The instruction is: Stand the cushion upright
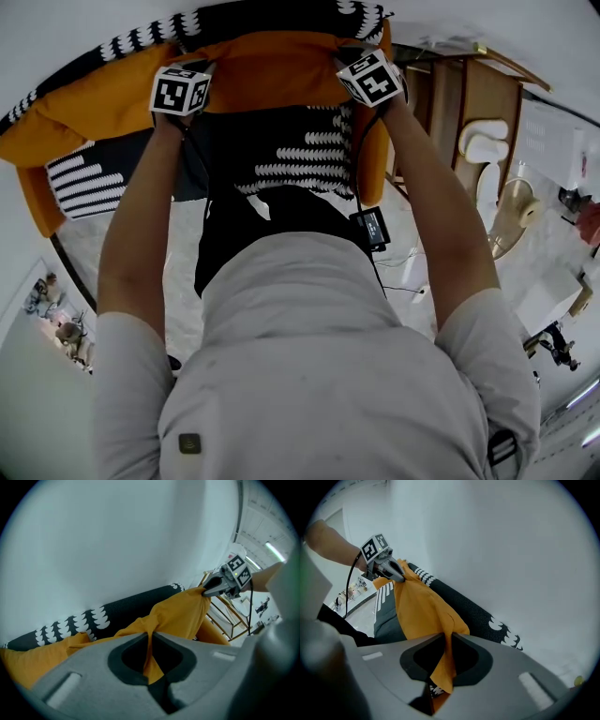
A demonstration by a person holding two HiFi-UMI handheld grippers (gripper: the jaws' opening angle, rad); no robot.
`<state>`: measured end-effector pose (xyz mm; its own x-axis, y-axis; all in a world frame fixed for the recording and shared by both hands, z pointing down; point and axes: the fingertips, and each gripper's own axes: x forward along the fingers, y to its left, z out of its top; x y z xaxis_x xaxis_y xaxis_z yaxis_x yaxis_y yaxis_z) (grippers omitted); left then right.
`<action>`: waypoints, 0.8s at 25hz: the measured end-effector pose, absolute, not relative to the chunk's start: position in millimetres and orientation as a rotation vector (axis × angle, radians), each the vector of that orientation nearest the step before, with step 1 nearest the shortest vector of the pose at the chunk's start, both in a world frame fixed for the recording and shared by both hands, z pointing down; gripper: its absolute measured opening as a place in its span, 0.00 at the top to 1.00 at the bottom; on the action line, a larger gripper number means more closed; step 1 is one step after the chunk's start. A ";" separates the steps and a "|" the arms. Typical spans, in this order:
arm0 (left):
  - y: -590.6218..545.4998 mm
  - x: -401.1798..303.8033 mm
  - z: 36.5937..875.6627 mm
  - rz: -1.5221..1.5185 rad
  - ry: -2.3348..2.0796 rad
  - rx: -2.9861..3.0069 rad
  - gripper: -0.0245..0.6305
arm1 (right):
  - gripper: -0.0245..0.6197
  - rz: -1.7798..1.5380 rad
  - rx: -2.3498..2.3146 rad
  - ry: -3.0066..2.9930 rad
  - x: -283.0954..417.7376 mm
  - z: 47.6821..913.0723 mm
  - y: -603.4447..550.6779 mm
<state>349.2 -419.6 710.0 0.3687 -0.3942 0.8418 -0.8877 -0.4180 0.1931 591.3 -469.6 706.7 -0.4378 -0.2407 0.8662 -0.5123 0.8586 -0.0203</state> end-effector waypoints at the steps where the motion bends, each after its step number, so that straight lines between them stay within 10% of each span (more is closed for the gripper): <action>1: -424.4 347.9 711.2 0.965 -1.110 1.975 0.93 | 0.86 0.342 0.552 -2.040 590.1 708.6 -474.6; 20: -476.1 334.2 729.7 1.070 -1.200 1.986 0.82 | 0.80 0.294 0.603 -1.999 585.0 729.0 -524.2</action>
<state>334.2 -476.1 729.7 0.2745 -0.4373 0.8564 -0.9007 -0.4289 0.0698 585.0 -524.2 729.0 -0.3884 -0.2900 0.8747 -0.5298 0.8469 0.0456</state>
